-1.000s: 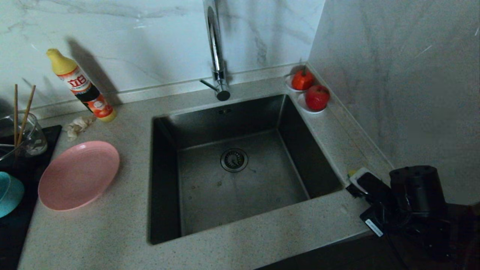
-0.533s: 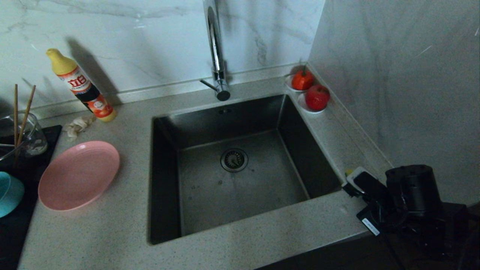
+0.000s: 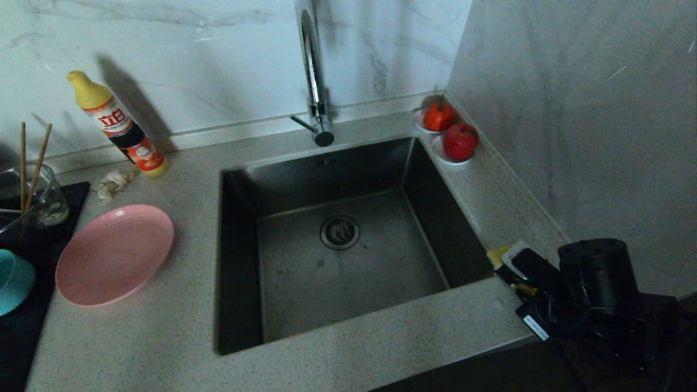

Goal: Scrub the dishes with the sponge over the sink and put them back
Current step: Put down the sponge

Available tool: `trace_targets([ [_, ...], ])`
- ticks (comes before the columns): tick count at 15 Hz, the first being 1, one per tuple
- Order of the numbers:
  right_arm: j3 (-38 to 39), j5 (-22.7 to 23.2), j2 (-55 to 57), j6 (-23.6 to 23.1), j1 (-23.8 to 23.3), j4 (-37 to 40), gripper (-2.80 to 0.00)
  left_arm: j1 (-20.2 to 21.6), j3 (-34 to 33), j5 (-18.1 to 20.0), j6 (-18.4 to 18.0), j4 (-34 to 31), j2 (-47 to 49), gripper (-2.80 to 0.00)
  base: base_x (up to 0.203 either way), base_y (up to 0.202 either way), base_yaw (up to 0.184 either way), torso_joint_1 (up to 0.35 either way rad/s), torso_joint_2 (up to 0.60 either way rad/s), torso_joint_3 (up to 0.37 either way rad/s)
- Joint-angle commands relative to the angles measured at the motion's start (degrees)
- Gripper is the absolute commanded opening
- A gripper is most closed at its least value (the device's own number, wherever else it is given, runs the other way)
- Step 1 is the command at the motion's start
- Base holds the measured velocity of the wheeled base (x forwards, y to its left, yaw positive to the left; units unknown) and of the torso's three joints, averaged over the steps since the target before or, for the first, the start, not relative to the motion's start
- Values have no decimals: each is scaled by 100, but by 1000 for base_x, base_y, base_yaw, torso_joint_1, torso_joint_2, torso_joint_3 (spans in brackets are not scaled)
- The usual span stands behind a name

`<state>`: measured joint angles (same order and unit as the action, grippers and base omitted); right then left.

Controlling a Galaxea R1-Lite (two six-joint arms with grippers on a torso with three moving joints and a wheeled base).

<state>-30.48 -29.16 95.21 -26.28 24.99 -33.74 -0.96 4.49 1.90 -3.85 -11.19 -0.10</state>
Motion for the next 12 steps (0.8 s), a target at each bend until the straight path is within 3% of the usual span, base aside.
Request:
trace_targets([
  [1,-2,-2,-64,-17,6,-1,0,0,0,3,-1,-6,-16,-280,0,0,0,0,0,0],
  [8,-69,44,-586,128,60,-2,0,0,0,3,-1,-6,-8,-280,0,0,0,0,0,0],
  [12,-68,174,-1246,618,378,394,0,0,0,3,-1,-6,-8,-280,0,0,0,0,0,0],
])
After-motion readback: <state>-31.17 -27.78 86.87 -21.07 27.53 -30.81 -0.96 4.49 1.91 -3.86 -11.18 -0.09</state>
